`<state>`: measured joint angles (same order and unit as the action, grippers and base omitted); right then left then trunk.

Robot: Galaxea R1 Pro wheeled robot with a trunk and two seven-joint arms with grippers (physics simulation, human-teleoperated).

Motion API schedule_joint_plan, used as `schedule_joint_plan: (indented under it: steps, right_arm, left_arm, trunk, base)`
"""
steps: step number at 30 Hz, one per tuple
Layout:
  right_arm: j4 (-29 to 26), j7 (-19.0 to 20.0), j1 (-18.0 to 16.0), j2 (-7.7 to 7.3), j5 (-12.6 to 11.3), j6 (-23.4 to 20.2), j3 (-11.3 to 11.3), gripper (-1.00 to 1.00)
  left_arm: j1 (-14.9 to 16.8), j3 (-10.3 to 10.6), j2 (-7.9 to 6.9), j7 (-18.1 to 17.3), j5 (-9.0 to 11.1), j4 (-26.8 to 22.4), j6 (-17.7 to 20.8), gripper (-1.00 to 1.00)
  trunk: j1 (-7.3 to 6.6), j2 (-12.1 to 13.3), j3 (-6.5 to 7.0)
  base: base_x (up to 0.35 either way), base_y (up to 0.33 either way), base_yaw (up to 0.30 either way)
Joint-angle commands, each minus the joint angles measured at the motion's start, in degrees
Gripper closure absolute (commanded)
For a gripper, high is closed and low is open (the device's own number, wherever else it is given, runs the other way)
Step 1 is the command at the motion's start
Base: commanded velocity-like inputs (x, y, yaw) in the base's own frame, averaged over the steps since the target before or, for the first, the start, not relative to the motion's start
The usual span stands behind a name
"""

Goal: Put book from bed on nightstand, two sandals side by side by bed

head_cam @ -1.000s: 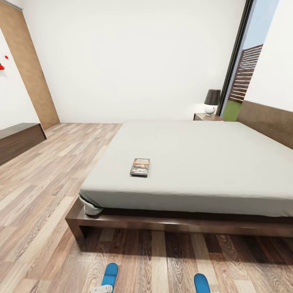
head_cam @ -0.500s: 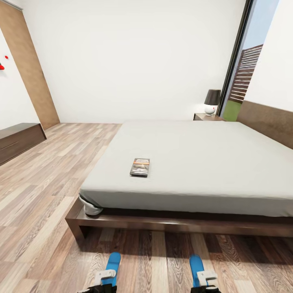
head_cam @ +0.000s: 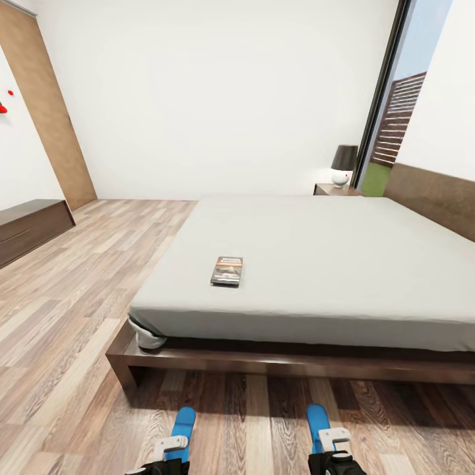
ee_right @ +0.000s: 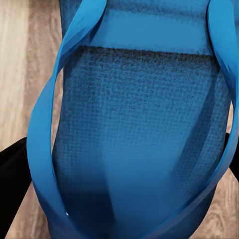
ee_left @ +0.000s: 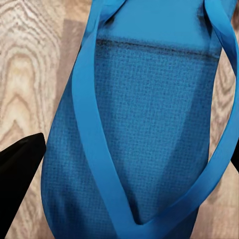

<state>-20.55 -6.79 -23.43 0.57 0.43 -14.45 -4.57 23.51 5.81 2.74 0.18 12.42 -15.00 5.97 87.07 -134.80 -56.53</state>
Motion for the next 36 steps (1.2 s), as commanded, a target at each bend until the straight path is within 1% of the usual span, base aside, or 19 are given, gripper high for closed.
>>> schedule_joint_plan:
  steps: [1, 2, 19, 23, 27, 30, 31, 33, 36]
  right_arm:
    - [-0.1, -0.3, 0.0, -0.05, 0.0, -0.4, -0.4, 1.0]
    - [0.0, -0.3, 0.0, -0.08, 0.0, -0.4, -0.4, 1.0]
    - [-0.2, -0.1, -0.1, 0.04, 0.4, -0.4, -0.6, 1.0]
    - [-0.4, -0.1, -0.9, 0.1, 0.4, -0.5, -0.6, 1.0]
    - [-0.4, -0.2, -2.9, 0.12, 0.2, -1.2, -0.6, 1.0]
    - [-0.4, -0.2, -3.9, 0.13, 0.1, -3.6, -0.6, 1.0]
    - [-0.4, -0.2, -4.2, 0.13, 0.1, -4.4, -0.6, 1.0]
    - [-0.4, -0.2, -4.7, 0.13, 0.1, -5.2, -0.6, 1.0]
    - [-0.4, -0.2, -5.0, 0.11, 0.1, -5.7, -0.6, 1.0]
  left_arm:
    - [0.0, 0.4, -0.05, 0.0, 0.6, -0.1, 0.3, 1.0]
    - [0.0, 0.4, -0.07, 0.1, 0.6, -0.1, 0.2, 1.0]
    - [0.0, 0.4, -0.02, 0.0, 0.6, -0.5, 0.1, 1.0]
    - [0.1, 0.6, -0.06, 0.1, 0.6, -0.8, 0.4, 1.0]
    - [0.7, 0.7, -0.19, 0.0, 0.6, -2.3, 1.2, 1.0]
    - [2.3, 0.6, -0.3, 0.1, 0.6, -3.2, 3.6, 1.0]
    - [3.2, 0.5, -0.36, 0.1, 0.7, -3.6, 5.0, 1.0]
    - [4.4, 0.4, -0.28, 0.2, 0.7, -3.9, 6.3, 1.0]
    - [5.4, 0.5, -0.13, 0.8, 0.6, -4.3, 7.1, 1.0]
  trunk:
    - [-0.01, 0.0, -0.05]
    - [-0.01, 0.0, -0.05]
    - [3.72, -6.8, -3.1]
    - [4.6, -8.4, -3.82]
    - [4.7, -8.5, -4.71]
    - [4.78, -8.5, -5.37]
    - [4.81, -8.5, -5.59]
    - [4.86, -8.6, -6.04]
    - [4.94, -8.6, -6.7]
  base:
    - [0.0, 0.0, 0.0]
    - [0.0, 0.0, 0.0]
    - [0.0, 0.0, 0.0]
    - [0.0, 0.0, 0.0]
    - [0.0, 0.0, 0.0]
    - [0.0, 0.0, 0.0]
    - [0.0, 0.0, 0.0]
    - [0.0, 0.0, 0.0]
    - [0.0, 0.0, 0.0]
